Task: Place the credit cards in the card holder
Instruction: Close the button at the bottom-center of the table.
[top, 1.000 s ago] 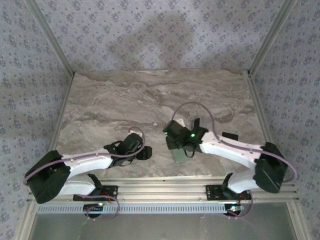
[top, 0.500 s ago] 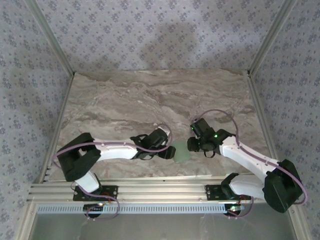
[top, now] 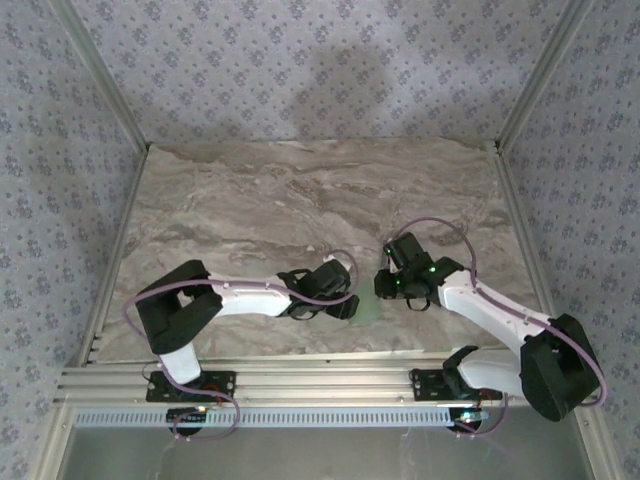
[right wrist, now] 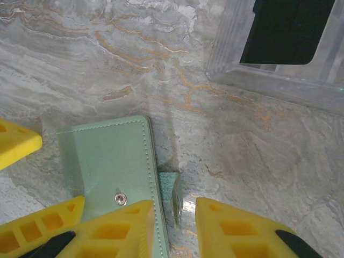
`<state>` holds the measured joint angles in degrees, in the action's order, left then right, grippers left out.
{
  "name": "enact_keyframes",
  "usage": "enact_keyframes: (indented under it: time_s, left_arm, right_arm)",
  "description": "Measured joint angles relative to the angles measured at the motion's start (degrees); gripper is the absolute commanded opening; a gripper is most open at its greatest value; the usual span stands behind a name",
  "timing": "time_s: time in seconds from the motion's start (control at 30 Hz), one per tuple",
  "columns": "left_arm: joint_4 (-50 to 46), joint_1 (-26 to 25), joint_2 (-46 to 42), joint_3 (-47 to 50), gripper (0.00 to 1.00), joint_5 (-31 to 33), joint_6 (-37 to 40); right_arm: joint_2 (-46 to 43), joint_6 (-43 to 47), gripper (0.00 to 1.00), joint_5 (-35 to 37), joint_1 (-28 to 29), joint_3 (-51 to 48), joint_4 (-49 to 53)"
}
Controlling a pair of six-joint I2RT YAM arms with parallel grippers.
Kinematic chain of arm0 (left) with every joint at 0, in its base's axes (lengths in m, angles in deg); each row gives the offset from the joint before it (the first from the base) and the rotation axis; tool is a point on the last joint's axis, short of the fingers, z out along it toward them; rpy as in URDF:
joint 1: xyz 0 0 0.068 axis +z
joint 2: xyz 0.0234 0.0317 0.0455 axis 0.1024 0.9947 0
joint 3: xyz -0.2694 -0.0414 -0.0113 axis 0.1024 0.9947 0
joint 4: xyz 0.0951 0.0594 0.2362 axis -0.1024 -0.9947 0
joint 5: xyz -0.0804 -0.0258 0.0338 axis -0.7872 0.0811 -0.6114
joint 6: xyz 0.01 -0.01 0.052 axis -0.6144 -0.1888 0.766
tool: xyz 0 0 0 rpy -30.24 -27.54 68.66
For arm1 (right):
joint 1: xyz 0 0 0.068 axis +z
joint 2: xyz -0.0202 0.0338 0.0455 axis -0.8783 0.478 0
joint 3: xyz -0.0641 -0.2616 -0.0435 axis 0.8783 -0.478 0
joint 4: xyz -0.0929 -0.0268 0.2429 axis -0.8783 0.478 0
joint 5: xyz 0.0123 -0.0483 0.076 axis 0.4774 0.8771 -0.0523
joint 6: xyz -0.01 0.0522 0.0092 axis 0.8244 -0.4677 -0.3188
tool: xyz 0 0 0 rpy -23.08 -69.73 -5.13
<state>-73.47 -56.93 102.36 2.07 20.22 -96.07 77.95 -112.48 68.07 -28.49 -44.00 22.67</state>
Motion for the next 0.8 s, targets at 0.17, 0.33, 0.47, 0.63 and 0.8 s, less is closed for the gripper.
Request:
enact_keyframes:
  time_s: [0.17, 0.33, 0.47, 0.63, 0.8]
  left_arm:
    - [0.0, -0.7, 0.7, -0.4, 0.72, 2.1, -0.5]
    - [0.2, -1.1, 0.7, -0.4, 0.72, 2.9, -0.9]
    - [0.2, -1.1, 0.7, -0.4, 0.72, 2.9, -0.9]
    - [0.4, -1.1, 0.8, -0.4, 0.71, 2.9, -1.1]
    - [0.4, -1.1, 0.8, -0.4, 0.71, 2.9, -1.1]
  right_arm:
    - [0.3, 0.1, 0.22, -0.6, -0.1, -0.1, -0.8]
    - [0.8, 0.1, 0.21, -0.6, -0.1, -0.3, -1.1]
    - [0.9, 0.1, 0.24, -0.6, -0.1, -0.6, -1.3]
    - [1.6, 0.1, 0.23, -0.6, -0.1, -0.9, -1.4]
    - [1.6, 0.0, 0.19, -0.6, -0.1, -1.0, -1.6]
